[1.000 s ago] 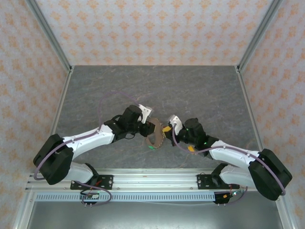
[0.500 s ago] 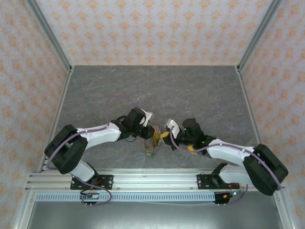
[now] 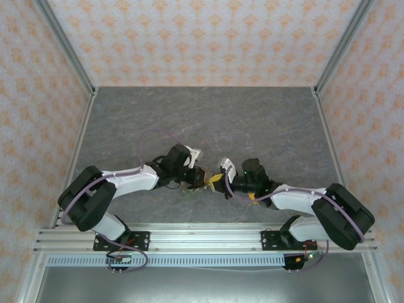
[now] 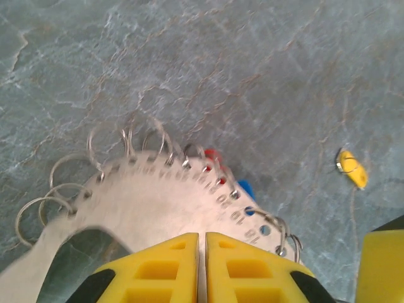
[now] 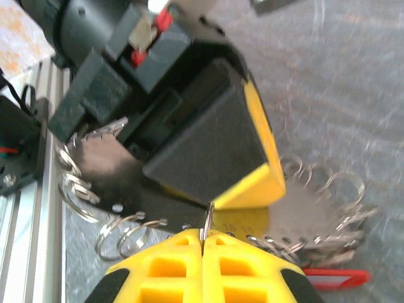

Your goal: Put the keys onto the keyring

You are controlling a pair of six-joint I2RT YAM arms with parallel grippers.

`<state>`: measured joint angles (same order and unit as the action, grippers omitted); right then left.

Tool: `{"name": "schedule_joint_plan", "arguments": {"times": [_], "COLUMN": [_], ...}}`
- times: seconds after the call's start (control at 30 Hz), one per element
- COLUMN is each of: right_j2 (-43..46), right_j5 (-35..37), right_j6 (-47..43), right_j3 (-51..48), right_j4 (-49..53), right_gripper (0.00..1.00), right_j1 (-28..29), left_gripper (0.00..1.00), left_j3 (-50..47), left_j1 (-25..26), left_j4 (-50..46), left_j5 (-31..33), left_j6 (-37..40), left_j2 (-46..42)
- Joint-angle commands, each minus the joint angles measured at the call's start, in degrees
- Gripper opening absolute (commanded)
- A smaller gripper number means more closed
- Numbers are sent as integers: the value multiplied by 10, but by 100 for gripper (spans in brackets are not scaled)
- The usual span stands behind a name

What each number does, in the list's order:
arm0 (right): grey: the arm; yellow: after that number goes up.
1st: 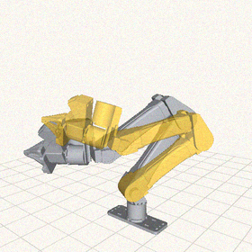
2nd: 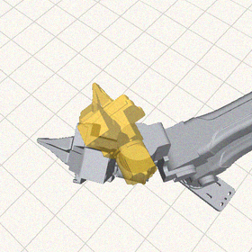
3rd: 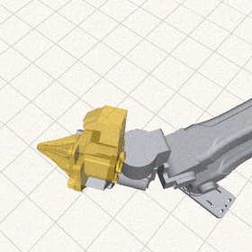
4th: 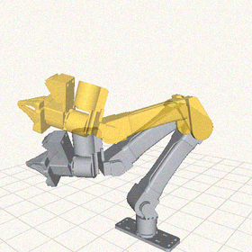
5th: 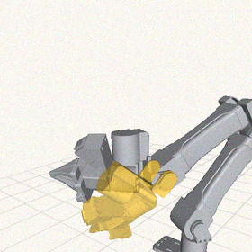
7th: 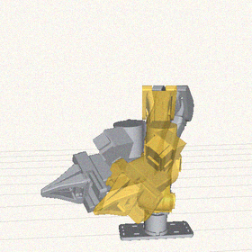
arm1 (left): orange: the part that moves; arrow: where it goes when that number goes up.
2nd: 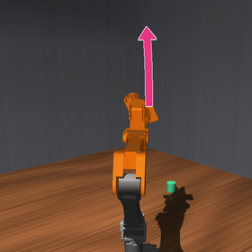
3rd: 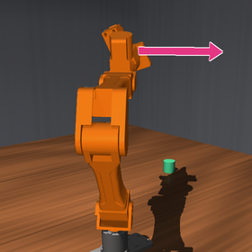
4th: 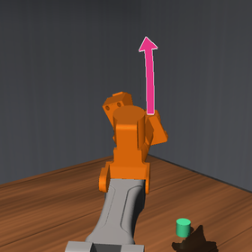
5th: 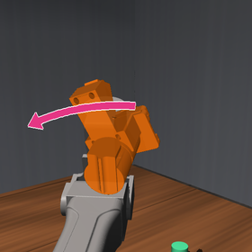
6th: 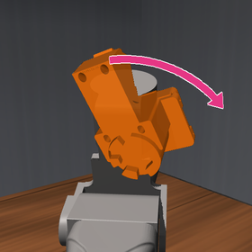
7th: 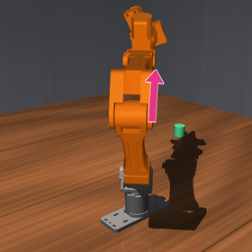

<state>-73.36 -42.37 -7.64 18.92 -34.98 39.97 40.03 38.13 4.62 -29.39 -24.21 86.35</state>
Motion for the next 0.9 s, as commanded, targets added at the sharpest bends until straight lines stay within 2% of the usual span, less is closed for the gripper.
{"name": "schedule_joint_plan", "arguments": {"times": [0.0,0.3,0.43,0.5,0.63,0.77,0.87], "right_j2": [37,97,98,100,99,79,52], "right_j5": [7,76,78,95,107,93,74], "right_j6": [22,-4,-23,-20,-18,-6,-27], "right_j3": [2,10,33,34,36,36,40], "right_j4": [-102,-22,41,40,36,20,50], "right_gripper": [0,0,0,0,0,0,0], "right_j1": [0,0,2,2,3,3,7], "left_gripper": [12,16,16,16,17,18,16], "left_j3": [-7,-11,-32,-44,-54,-46,-57], "left_j1": [2,-13,-18,-18,-18,-17,-15], "left_j4": [4,-60,-63,-54,-41,-52,-60], "left_j5": [7,77,79,75,40,-5,13], "left_j6": [-12,-9,-12,-15,-7,-4,-15], "left_j2": [-45,-165,-192,-204,-207,-170,-140]}}
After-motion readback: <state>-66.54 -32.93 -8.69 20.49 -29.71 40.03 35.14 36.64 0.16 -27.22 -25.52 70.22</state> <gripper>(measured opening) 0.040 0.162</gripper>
